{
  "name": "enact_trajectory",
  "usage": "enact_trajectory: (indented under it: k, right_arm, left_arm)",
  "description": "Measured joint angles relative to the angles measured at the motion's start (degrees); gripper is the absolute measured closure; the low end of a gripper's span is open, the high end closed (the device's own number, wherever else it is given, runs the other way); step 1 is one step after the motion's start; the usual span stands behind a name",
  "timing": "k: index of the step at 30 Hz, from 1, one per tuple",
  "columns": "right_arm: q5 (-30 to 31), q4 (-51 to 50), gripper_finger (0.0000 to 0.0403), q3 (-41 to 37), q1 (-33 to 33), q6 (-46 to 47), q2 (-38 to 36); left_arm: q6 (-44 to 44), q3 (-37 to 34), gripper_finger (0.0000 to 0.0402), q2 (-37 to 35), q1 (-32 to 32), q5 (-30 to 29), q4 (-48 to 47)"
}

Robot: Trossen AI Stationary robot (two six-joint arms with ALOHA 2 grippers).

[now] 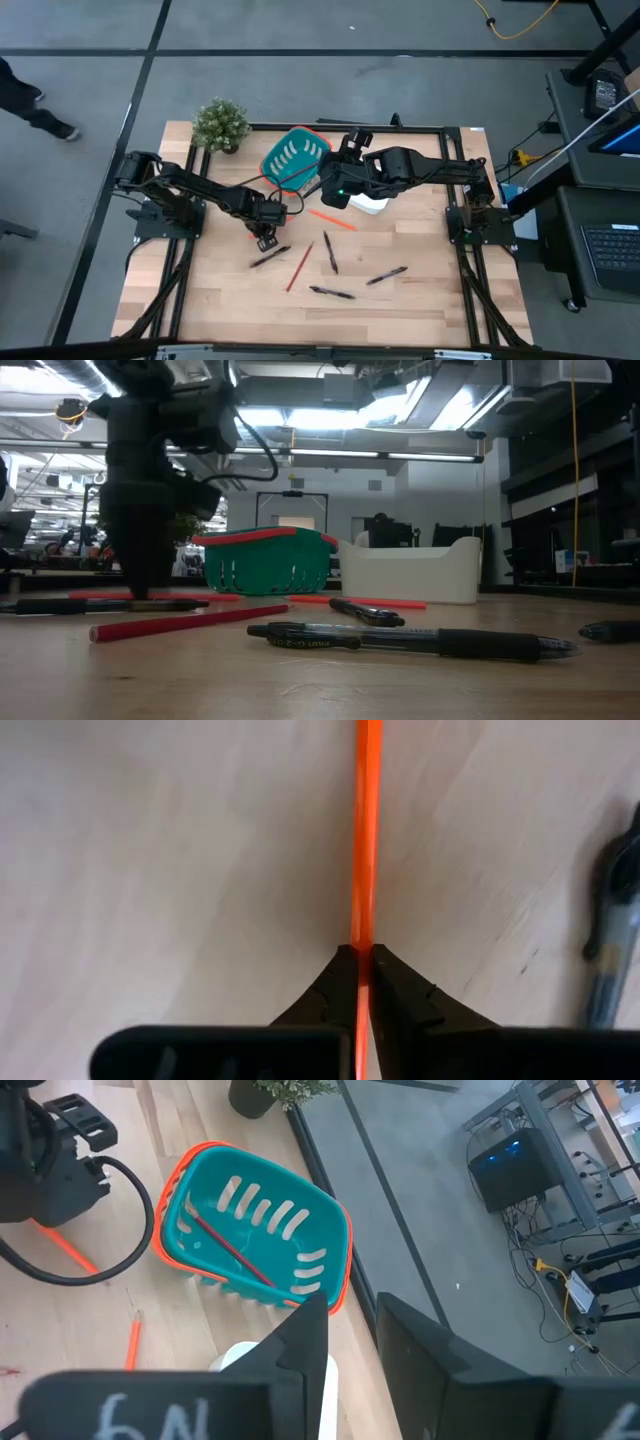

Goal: Sort pens & pencils
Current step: Put the left orange pencil into the blue bin

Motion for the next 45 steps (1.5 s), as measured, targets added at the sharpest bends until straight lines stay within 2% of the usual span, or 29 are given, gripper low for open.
enact_trajectory:
  k: [25, 29, 38, 45]
  right_arm:
    - [0.01, 1.51, 0.0312, -0.02, 0.00, 0.04, 0.00]
    - [0.02, 2.05, 0.0312, -0.02, 0.00, 0.02, 0.00]
    - [0.02, 2.19, 0.0312, -0.02, -0.01, 0.00, 0.00]
    - [0.07, 2.20, 0.0312, -0.02, 0.00, -0.02, 0.00]
  left_arm:
    - [-6.05, 2.19, 0.0392, -0.32, -7.32, -2.41, -1.09]
    - [-6.09, 6.50, 0.0392, -0.34, -8.65, -4.79, -5.08]
    - [-4.91, 19.82, 0.0392, -0.38, -8.92, -14.26, -23.43]
    - [0.53, 26.33, 0.0392, -0.43, -2.06, -20.79, -31.08]
